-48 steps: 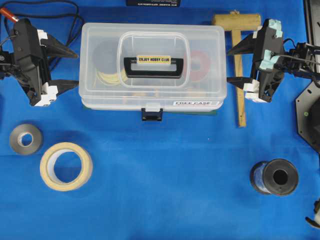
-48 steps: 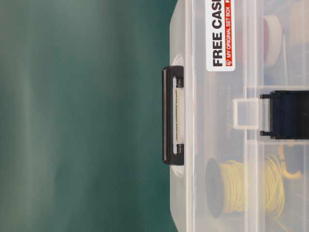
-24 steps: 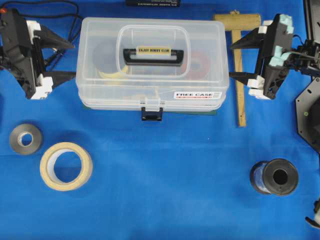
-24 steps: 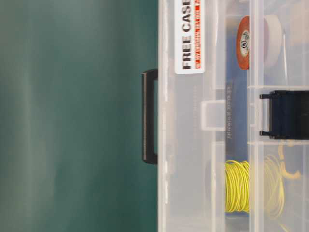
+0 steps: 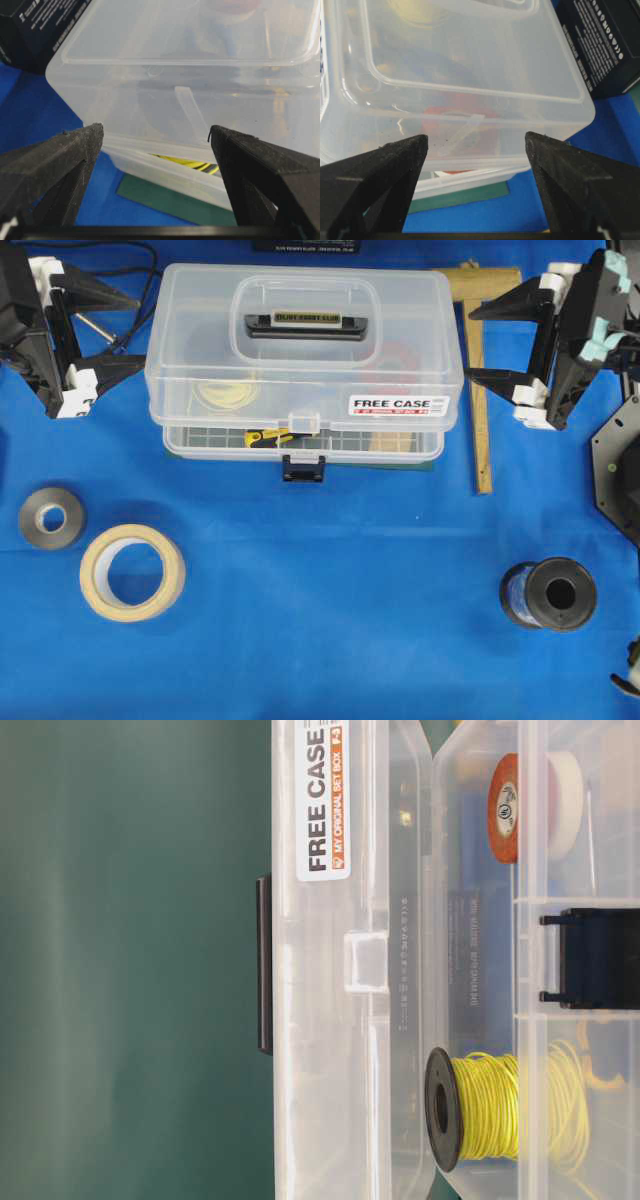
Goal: Open the tool box with both arms.
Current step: 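Swing the lid back away from the front with both grippers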
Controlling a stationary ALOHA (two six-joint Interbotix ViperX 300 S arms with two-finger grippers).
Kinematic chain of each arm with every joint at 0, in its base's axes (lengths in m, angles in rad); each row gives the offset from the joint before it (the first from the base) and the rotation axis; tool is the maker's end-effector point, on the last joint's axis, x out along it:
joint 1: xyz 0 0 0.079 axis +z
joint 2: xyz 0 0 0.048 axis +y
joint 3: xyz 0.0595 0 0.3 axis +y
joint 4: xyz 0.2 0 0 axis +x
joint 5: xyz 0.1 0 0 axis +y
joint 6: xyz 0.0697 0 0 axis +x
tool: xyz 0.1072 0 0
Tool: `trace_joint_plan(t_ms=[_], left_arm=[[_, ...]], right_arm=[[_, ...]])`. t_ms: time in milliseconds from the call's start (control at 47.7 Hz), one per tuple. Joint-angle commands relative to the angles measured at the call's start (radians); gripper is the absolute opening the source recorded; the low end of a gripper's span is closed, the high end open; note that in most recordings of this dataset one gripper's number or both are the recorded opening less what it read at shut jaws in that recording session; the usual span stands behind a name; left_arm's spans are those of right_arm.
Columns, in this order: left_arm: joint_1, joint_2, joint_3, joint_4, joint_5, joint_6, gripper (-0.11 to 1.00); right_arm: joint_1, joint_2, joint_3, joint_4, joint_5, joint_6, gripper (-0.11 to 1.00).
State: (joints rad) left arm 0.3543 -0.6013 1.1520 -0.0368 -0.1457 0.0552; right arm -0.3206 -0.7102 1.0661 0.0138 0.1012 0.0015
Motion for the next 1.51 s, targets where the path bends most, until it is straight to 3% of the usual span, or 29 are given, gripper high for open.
trace_joint_plan(t_ms=[0, 335, 734, 1488], left_arm=[[-0.006, -0.009, -0.052, -0.002, -0.031, -0.003, 0.88], [0.009, -0.009, -0.074, -0.002, -0.055, -0.002, 0.88], [0.097, 0.002, -0.11, -0.002, -0.084, -0.002, 0.88], [0.256, 0.121, -0.187, -0.002, -0.118, -0.002, 0.88]], right_arm=[[0.009, -0.008, -0.058, 0.003, -0.011, 0.003, 0.8], [-0.011, -0.008, -0.067, 0.003, -0.015, 0.003, 0.8], [-0.137, 0.012, -0.077, 0.003, -0.066, 0.003, 0.8], [-0.279, 0.183, -0.147, 0.0, -0.152, -0.002, 0.8]])
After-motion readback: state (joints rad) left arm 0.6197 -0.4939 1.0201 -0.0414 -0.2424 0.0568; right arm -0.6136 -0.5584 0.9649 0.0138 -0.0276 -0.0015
